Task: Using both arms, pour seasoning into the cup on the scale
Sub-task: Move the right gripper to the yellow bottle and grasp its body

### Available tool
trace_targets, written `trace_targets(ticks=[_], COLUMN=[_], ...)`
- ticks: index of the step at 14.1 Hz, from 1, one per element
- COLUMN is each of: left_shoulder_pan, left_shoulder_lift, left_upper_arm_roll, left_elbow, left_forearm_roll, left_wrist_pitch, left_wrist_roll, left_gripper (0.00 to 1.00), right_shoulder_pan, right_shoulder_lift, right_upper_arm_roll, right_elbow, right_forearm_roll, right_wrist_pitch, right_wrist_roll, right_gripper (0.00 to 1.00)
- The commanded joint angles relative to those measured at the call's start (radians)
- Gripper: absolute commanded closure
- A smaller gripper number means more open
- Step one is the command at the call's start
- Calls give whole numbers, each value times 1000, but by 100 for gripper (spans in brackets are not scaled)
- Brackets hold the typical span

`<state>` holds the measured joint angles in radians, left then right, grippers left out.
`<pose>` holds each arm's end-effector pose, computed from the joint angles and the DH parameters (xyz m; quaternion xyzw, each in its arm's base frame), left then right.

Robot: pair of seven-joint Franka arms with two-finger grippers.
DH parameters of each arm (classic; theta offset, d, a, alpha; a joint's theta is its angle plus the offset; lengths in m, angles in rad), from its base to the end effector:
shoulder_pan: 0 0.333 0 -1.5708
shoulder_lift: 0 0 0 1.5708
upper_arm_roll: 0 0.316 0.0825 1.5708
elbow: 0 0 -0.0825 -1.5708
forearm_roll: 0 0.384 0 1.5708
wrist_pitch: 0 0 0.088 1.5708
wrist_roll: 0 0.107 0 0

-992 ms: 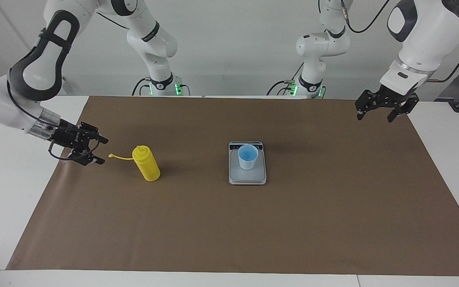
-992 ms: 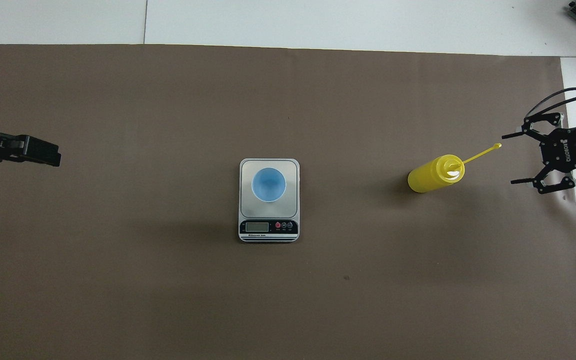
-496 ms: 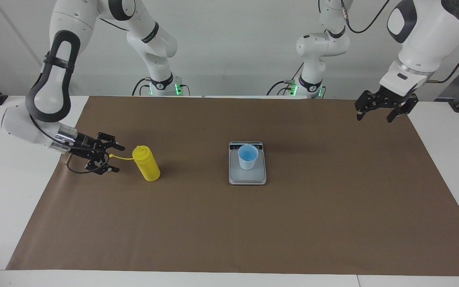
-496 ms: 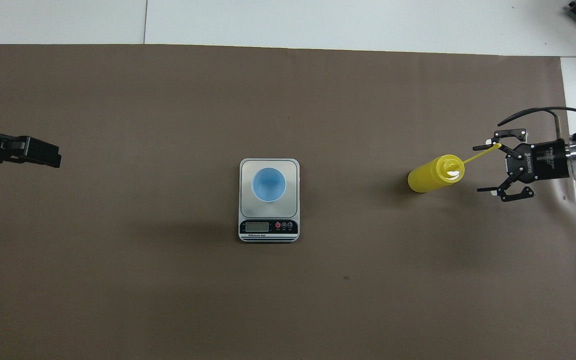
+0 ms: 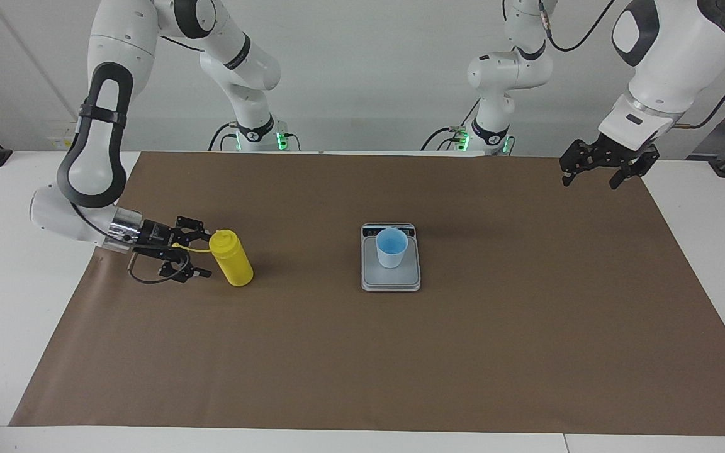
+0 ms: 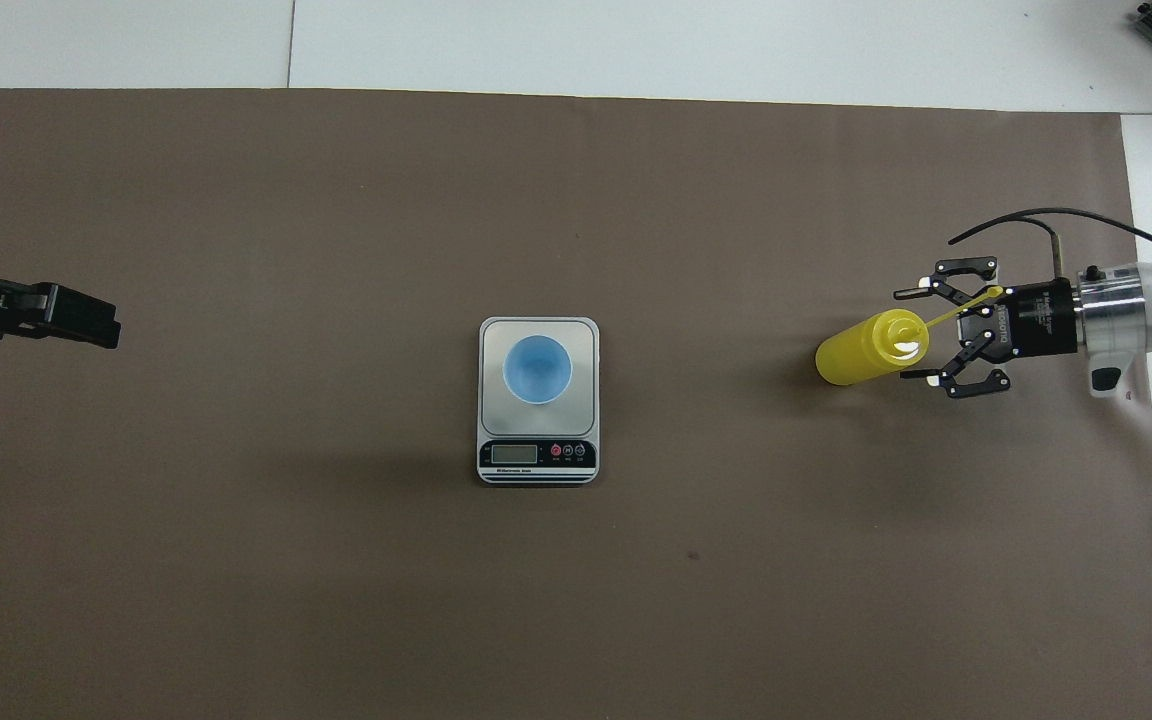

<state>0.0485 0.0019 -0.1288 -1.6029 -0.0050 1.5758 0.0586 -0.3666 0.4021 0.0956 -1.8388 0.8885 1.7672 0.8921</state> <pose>0.5527 -0.0449 0.6087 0.9975 -0.0693 -0.0145 0.0025 0.5972 -0.0991 0.3113 -0.6282 0.6277 0.3272 0.3228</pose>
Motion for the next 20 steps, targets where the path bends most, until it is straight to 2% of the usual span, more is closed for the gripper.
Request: trace_targets(ticks=[1,6,8,9,11,12,13,17,20], left_shoulder_pan=[2,13,10,10,13,11,11,11,11], left_shoulder_lift=[-26,-28,-28,-28,-28,-28,-28,-28,-28], left_upper_arm_roll=[-2,3,1,1,1,1,1,1,1], left_elbow=[-28,-28,-28,-28,-28,-28,-28,-28,-28], left_forearm_roll=[2,2,2,2,2,2,2,2,2], left_wrist_pitch=[6,4,4,4,4,4,4,4,4], left_wrist_roll=[-9,-8,-9,-8,-9,-8,-9,-8,-9], left_gripper=[0,0,0,0,0,0,0,0,0], right_shoulder_pan=[31,35,37,37,37,37,37,81,170], right_shoulder_lift=[-9,-17,-22,-22,-23,-23,-23,-77,-138], right_upper_arm_roll=[3,3,3,3,4,4,4,4,4], right_elbow=[-51,-88,-91,-89,-80,-77,-77,-59,-51], right_forearm_roll=[65,92,92,92,95,99,102,95,84], right_wrist_pitch=[55,55,34,17,14,14,14,55,191], right_wrist_roll=[5,1,1,-1,-4,1,1,71,213], right_gripper=[7,13,20,35,78,91,97,98,100])
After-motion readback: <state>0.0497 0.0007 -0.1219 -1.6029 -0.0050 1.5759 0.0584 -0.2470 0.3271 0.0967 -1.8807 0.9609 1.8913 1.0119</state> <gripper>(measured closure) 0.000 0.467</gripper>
